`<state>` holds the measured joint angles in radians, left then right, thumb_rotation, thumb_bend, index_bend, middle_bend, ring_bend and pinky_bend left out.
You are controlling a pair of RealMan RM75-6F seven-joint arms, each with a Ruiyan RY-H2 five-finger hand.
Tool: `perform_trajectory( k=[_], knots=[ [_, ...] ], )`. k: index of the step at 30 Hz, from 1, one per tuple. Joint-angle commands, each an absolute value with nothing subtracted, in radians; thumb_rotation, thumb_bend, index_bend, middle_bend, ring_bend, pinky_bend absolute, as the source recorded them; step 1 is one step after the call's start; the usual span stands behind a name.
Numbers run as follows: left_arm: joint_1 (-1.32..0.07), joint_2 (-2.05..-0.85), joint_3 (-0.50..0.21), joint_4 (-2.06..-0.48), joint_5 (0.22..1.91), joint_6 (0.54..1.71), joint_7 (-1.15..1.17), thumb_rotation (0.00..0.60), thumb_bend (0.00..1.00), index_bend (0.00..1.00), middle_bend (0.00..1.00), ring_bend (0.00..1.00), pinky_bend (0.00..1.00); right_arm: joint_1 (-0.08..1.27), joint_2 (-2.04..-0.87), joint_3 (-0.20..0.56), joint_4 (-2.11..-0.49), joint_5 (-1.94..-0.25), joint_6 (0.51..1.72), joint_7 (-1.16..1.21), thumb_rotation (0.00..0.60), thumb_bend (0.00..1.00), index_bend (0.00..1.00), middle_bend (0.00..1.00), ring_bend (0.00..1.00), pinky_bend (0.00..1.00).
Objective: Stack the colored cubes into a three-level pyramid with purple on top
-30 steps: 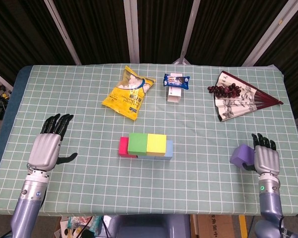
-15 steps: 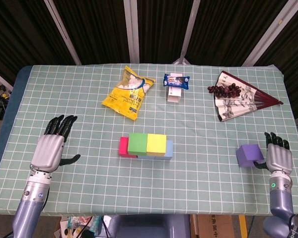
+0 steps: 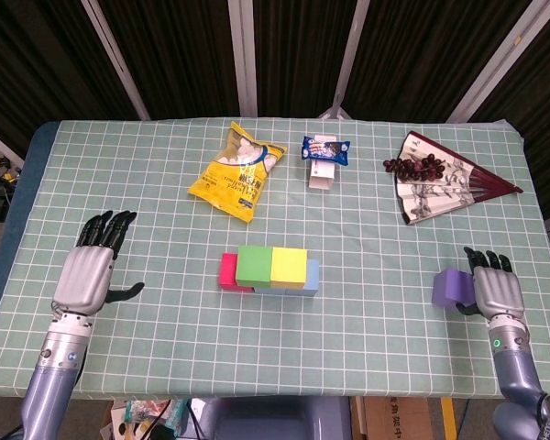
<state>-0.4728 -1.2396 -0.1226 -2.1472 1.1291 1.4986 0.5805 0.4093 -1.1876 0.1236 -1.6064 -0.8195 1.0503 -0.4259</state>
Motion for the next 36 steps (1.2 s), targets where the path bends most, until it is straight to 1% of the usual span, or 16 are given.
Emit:
perform_trajectory(
  k=[1, 10, 14, 22, 26, 36],
  knots=[
    [-0.47, -1.24, -0.126, -2.145, 1.127, 1.497, 0.582, 0.6, 0.06, 0.0, 0.06, 0.0, 0.0, 0.415, -1.191, 0.116, -1.58, -0.83, 1.031, -0.41, 0.6, 0.2, 0.0, 0.18, 0.02, 0.0],
    [-0.463, -1.242, -0.137, -2.141, 1.124, 1.492, 0.587, 0.6, 0.07, 0.0, 0.06, 0.0, 0.0, 0.426, -1.185, 0.128, -1.602, -0.726, 1.001, -0.408, 0.6, 0.2, 0.0, 0.18, 0.02, 0.0],
    [-0.459, -1.243, -0.139, -2.142, 1.129, 1.491, 0.589, 0.6, 0.06, 0.0, 0.06, 0.0, 0.0, 0.431, -1.186, 0.132, -1.6, -0.713, 0.998, -0.401, 0.6, 0.2, 0.0, 0.18, 0.02, 0.0],
    [-0.454, -1.249, -0.14, -2.141, 1.132, 1.483, 0.597, 0.6, 0.06, 0.0, 0.06, 0.0, 0.0, 0.43, -1.198, 0.132, -1.585, -0.743, 1.001, -0.362, 0.6, 0.2, 0.0, 0.28, 0.1, 0.0],
    [-0.452, -1.252, -0.143, -2.14, 1.132, 1.481, 0.599, 0.6, 0.06, 0.0, 0.06, 0.0, 0.0, 0.426, -1.209, 0.132, -1.567, -0.768, 1.011, -0.343, 0.6, 0.2, 0.01, 0.36, 0.16, 0.0],
    [-0.448, -1.249, -0.15, -2.138, 1.129, 1.472, 0.599, 0.6, 0.07, 0.0, 0.06, 0.0, 0.0, 0.415, -1.191, 0.135, -1.582, -0.844, 1.026, -0.29, 0.6, 0.22, 0.04, 0.4, 0.2, 0.0]
  ],
)
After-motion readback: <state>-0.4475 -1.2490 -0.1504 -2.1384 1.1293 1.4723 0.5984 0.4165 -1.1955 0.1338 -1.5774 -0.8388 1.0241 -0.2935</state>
